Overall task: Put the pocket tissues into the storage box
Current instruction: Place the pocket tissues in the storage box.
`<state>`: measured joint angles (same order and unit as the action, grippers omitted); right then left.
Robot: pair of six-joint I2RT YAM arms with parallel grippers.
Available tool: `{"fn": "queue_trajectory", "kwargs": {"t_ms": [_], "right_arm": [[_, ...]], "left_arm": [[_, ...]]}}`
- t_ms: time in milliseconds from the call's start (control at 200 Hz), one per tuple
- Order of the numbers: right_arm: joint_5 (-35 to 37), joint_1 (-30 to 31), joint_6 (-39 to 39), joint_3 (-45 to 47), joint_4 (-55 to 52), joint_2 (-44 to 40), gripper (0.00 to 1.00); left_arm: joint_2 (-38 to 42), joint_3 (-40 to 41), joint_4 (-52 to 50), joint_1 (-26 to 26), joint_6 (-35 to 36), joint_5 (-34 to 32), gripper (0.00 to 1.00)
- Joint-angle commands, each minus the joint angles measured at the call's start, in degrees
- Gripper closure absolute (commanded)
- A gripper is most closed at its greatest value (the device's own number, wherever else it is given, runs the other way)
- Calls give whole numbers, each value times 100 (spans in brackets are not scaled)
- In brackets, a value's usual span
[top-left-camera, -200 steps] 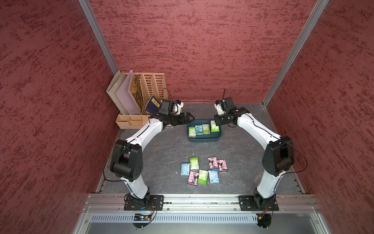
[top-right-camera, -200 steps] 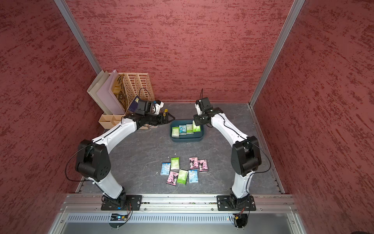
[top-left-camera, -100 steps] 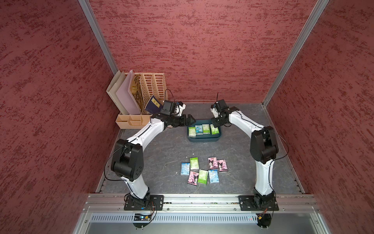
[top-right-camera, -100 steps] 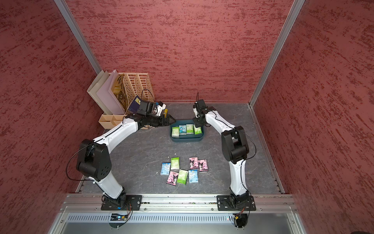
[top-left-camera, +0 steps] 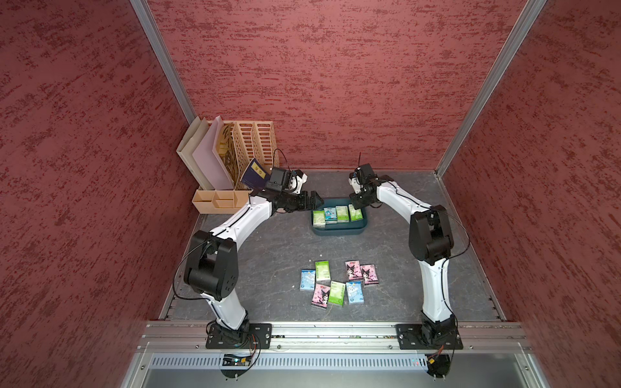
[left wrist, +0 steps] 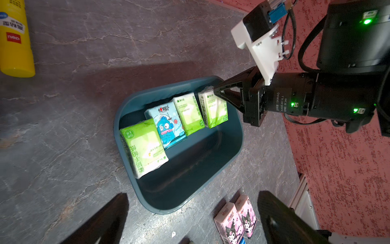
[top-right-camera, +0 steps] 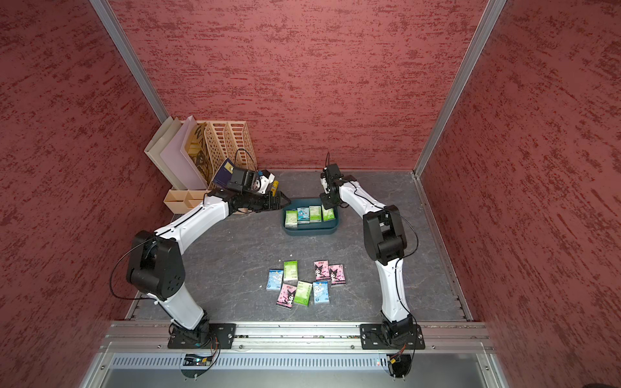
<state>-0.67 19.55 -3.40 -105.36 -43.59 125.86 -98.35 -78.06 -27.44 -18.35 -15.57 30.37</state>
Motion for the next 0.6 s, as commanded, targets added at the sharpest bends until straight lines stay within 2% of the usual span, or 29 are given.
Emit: {"fn": "queue_trajectory", "kwargs": {"t_ms": [0, 250, 596], "right_arm": [[-89, -78, 89, -249, 5, 109, 99], [-223, -76, 217, -268, 78, 150, 83], [-250, -81, 240, -204, 175, -63, 71]], "left_arm": [[175, 132, -58, 50, 112, -75, 0], [278, 312, -63, 134, 102, -95, 0], [724, 869, -157, 400, -148, -229, 0]]}}
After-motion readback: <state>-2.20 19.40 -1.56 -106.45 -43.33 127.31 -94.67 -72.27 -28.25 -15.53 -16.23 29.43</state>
